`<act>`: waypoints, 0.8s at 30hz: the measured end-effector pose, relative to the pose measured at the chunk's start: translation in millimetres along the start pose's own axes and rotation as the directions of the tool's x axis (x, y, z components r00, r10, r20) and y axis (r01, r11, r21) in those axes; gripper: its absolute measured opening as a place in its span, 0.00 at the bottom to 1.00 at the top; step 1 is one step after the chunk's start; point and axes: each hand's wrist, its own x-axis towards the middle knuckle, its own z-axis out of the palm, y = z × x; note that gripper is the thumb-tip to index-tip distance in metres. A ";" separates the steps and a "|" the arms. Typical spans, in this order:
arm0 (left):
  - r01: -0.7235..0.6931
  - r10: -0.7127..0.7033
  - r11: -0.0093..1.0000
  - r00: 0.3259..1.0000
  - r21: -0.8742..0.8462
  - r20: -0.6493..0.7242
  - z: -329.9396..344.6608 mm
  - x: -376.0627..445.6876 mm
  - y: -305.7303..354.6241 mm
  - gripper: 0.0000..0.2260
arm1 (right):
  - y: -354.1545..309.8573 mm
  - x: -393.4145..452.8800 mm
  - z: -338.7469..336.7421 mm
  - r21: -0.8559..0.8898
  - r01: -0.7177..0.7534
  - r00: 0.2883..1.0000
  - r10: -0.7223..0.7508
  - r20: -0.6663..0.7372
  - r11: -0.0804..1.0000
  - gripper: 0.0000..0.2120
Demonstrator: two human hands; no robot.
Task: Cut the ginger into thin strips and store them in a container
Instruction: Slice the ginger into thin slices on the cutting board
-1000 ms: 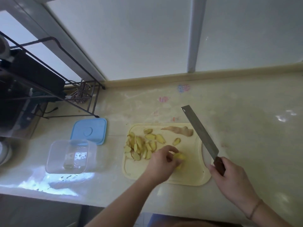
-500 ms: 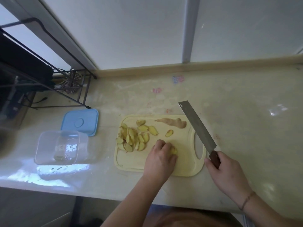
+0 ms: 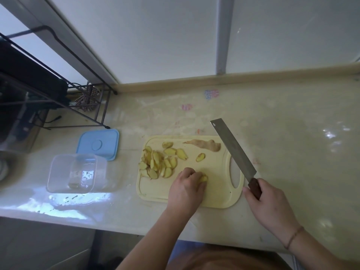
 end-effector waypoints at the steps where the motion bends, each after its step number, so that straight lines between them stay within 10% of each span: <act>1: -0.002 0.002 1.000 1.000 0.023 -0.005 0.0 -0.4 0.4 0.09 | 0.3 0.4 -0.1 0.005 0.000 1.000 0.000 0.001 1.000 0.22; 24: -0.113 0.113 0.989 0.994 0.090 0.013 -2.2 6.6 -5.5 0.19 | 1.8 -0.3 -6.4 0.014 0.038 0.998 -0.039 0.047 0.999 0.22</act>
